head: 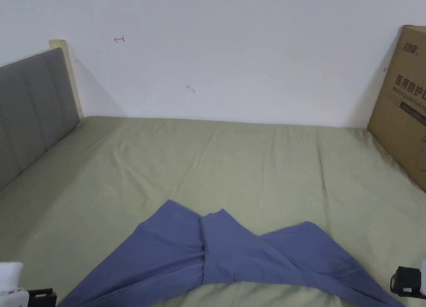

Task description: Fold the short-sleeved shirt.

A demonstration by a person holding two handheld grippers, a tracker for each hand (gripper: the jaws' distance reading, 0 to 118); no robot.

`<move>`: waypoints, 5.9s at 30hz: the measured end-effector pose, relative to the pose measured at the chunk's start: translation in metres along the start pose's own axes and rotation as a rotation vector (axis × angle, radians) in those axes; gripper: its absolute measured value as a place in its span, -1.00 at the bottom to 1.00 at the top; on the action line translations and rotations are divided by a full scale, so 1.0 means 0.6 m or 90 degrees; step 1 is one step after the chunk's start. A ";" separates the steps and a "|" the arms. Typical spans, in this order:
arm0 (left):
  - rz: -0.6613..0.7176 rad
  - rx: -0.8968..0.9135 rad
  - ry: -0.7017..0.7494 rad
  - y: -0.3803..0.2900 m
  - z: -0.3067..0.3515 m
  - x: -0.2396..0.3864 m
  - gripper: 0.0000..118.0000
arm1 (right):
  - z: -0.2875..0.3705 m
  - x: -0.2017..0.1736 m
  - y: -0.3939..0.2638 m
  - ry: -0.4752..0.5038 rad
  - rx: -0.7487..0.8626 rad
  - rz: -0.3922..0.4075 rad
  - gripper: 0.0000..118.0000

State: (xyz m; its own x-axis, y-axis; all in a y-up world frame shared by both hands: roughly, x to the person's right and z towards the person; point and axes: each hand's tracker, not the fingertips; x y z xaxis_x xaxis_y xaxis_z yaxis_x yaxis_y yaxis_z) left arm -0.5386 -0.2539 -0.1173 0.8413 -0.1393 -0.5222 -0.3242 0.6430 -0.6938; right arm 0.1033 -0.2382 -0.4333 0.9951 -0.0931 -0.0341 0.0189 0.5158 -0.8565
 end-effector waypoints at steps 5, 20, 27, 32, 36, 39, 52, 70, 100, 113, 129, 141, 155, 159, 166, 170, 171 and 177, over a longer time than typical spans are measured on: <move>0.022 0.041 -0.060 0.021 0.074 0.020 -0.08 | 0.058 -0.064 -0.008 0.078 0.074 0.058 -0.40; 0.051 -0.025 -0.080 -0.050 0.057 0.006 -1.00 | -0.014 -0.192 -0.129 0.147 -0.007 0.128 -1.00; 0.058 -0.040 -0.067 -0.039 0.031 -0.009 0.37 | -0.009 -0.183 -0.140 0.133 -0.010 0.143 -0.99; 0.117 -0.073 -0.043 -0.026 -0.017 -0.036 0.84 | -0.012 -0.174 -0.153 0.126 -0.023 0.136 -0.99; 0.162 -0.093 -0.060 -0.022 -0.056 -0.041 0.76 | -0.016 -0.177 -0.156 0.126 -0.034 0.132 -1.00; 0.183 -0.149 -0.109 -0.039 -0.093 -0.030 0.27 | -0.025 -0.187 -0.157 0.117 -0.040 0.139 -0.99; 0.126 -0.133 -0.110 -0.036 -0.082 -0.006 -0.89 | -0.016 -0.267 -0.123 0.167 -0.047 0.206 -1.00; 0.063 -0.104 -0.085 0.002 -0.056 0.004 -0.89 | -0.135 -0.723 0.141 0.287 -0.009 0.431 0.35; 0.051 -0.048 -0.077 0.089 -0.012 0.007 -0.89 | -0.153 -0.785 0.213 0.271 -0.012 0.385 -0.98; -0.018 0.177 -0.110 0.381 0.153 0.155 -0.89 | 0.226 -0.430 0.374 0.181 0.230 0.242 -0.98; 0.001 0.318 -0.102 0.811 0.328 0.381 -0.89 | 0.507 -0.295 0.561 0.076 0.387 0.098 -0.98; -0.012 0.451 -0.045 1.034 0.363 0.388 -0.89 | 0.571 -0.357 0.773 0.125 0.481 0.022 -0.98; -0.062 0.402 -0.023 0.953 0.212 0.375 -0.89 | 0.406 -0.402 0.725 0.100 0.411 0.079 -0.98; -0.115 0.308 0.017 0.874 0.068 0.403 -0.89 | 0.261 -0.417 0.680 0.086 0.326 0.111 -0.98; -0.137 0.115 -0.016 0.695 -0.182 0.441 -0.89 | -0.047 -0.416 0.571 0.052 0.126 0.134 -0.98; -0.140 0.044 -0.034 0.586 -0.280 0.430 -0.89 | -0.158 -0.391 0.464 0.055 0.039 0.138 -0.98; -0.141 0.023 -0.044 0.558 -0.290 0.423 -0.89 | -0.176 -0.381 0.431 0.073 0.022 0.144 -0.98; -0.154 0.034 -0.070 0.368 -0.216 0.355 -0.89 | -0.175 -0.311 0.208 0.087 -0.032 0.200 -0.98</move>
State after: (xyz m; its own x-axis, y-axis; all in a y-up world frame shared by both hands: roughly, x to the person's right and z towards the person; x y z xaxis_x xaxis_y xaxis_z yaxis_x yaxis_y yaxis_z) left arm -0.4872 -0.2391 -0.4459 0.9346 -0.2133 -0.2846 -0.0862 0.6405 -0.7631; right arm -0.0900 -0.2460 -0.5877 0.9289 -0.0513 -0.3667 -0.2953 0.4946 -0.8174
